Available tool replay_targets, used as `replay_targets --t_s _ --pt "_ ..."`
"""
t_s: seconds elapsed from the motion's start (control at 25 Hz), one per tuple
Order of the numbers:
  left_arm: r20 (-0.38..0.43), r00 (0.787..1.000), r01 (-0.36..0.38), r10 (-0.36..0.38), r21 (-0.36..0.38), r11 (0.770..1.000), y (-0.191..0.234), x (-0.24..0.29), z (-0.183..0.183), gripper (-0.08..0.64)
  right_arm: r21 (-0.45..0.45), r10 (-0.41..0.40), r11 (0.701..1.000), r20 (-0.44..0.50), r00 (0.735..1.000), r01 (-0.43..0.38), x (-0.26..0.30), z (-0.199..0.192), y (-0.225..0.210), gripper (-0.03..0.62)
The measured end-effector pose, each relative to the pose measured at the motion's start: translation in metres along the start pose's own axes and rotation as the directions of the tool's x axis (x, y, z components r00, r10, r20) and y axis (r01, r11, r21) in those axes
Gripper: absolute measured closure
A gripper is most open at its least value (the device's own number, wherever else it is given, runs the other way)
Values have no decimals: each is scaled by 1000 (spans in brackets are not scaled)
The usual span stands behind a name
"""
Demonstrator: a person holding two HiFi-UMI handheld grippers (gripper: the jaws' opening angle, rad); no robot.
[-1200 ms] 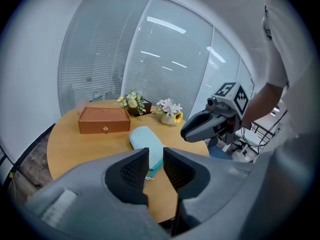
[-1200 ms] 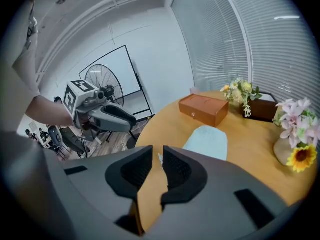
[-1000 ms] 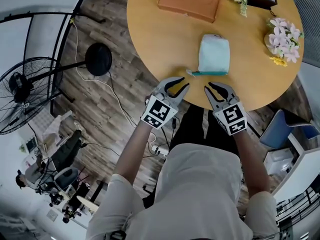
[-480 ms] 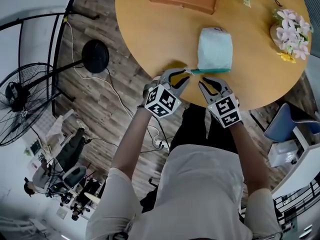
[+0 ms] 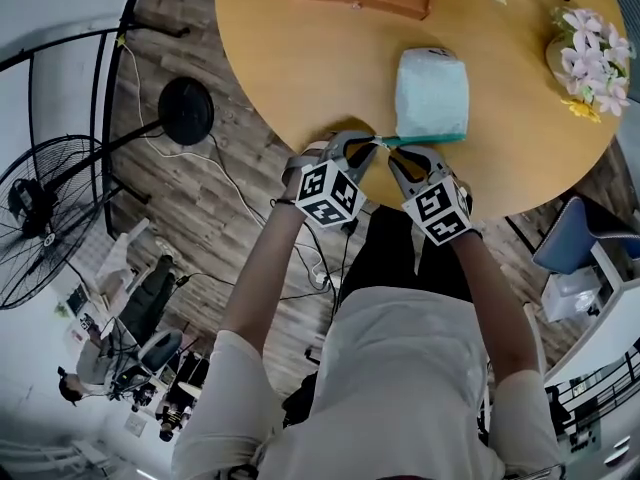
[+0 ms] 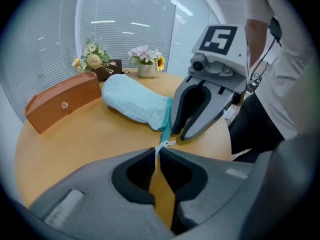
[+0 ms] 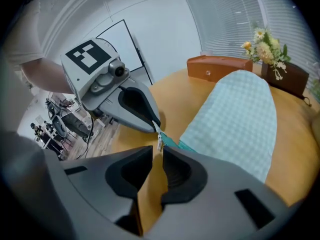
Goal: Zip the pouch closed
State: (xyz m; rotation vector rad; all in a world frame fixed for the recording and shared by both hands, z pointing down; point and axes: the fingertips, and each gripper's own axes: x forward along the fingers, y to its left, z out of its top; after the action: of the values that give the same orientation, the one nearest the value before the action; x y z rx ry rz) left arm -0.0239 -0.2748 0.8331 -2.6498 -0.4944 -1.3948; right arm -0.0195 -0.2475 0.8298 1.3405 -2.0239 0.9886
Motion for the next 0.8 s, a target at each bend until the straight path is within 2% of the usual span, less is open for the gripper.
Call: replay_targets --t_s 0.28,0.52,0.6,0.8 --pt "40 998 53 -50 -88 995 -4 -2 -1 528 0 -22 1000 -4 1000 22 9 -1 -1 528" --pt "105 990 112 -91 -213 971 -8 -7 1 532 -16 -51 999 -1 999 51 13 1 1 548" --pt "115 988 125 -100 -233 964 -9 -7 2 534 -27 -62 998 1 998 62 12 1 0 584" --pt "132 983 156 -126 -252 955 -13 -10 7 538 -1 -38 999 14 999 38 2 0 0 589"
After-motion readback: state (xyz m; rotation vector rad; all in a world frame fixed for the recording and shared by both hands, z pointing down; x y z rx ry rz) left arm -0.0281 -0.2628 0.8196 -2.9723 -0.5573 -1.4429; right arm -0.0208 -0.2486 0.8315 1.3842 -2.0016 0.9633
